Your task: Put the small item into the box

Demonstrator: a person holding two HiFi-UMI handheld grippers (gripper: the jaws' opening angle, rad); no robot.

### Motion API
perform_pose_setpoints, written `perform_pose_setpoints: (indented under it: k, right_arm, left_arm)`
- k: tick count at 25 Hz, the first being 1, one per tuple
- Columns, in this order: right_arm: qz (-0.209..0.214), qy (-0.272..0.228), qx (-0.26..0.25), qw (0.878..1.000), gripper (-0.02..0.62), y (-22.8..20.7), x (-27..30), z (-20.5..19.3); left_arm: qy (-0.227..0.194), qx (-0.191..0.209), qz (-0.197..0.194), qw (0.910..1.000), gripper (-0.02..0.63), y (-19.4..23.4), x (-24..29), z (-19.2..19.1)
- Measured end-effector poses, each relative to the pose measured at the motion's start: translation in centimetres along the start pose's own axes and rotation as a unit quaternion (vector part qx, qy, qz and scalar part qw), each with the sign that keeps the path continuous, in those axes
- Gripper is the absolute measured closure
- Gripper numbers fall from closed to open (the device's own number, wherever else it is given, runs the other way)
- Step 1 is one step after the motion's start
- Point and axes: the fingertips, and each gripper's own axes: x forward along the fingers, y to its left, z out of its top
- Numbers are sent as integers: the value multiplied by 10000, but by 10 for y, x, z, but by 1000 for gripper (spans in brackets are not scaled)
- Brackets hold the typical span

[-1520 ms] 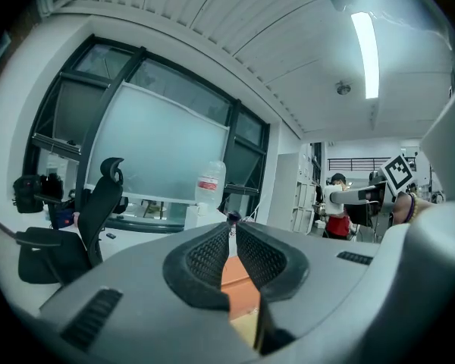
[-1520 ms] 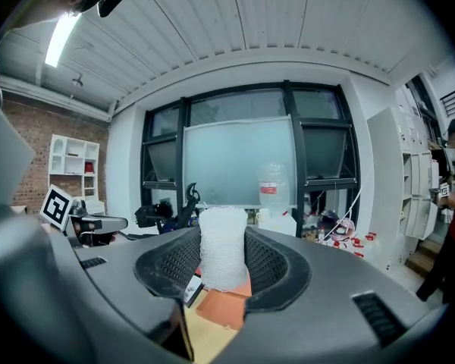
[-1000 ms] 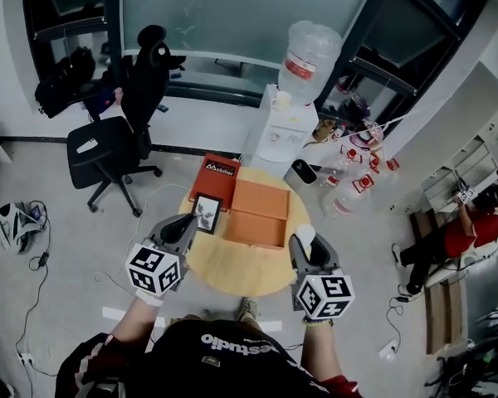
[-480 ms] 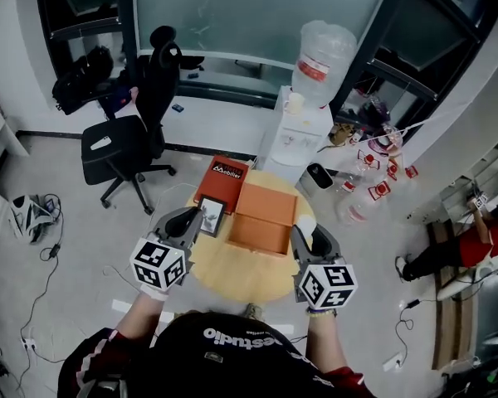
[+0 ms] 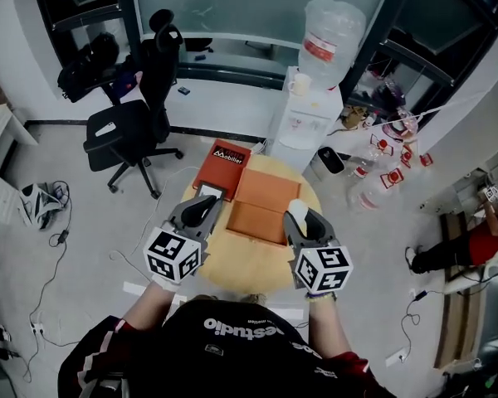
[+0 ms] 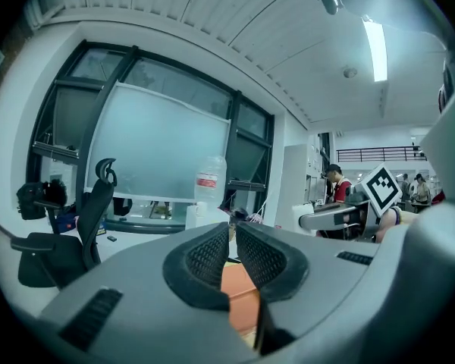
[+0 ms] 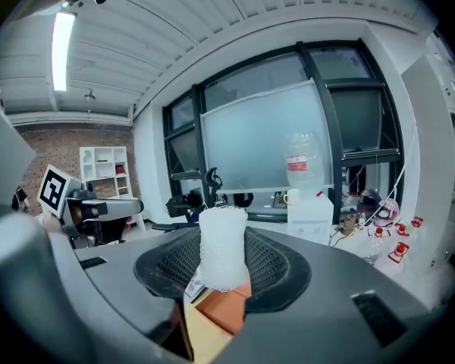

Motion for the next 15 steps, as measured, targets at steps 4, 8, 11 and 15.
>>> perform_pose_setpoints:
  k: [4,8,11,15]
  right_arm:
    - [191,141,90,9997,405,-7,15,-10]
    - [392,355,61,9986,405,-11,34,-27]
    - [534,597,-101,9967,405,-10,51,-45]
    - [745,745,-104,9944,405,-10,71,-61]
  left_arm:
    - [107,18,201,9997,563,3,2,-6]
    - [177,-44,544,9984,563,16,-2,-14]
    - [264,-85,769,9967,563,25,-6,-22]
    - [318,-118,1006,9943,563,33,-10,-28]
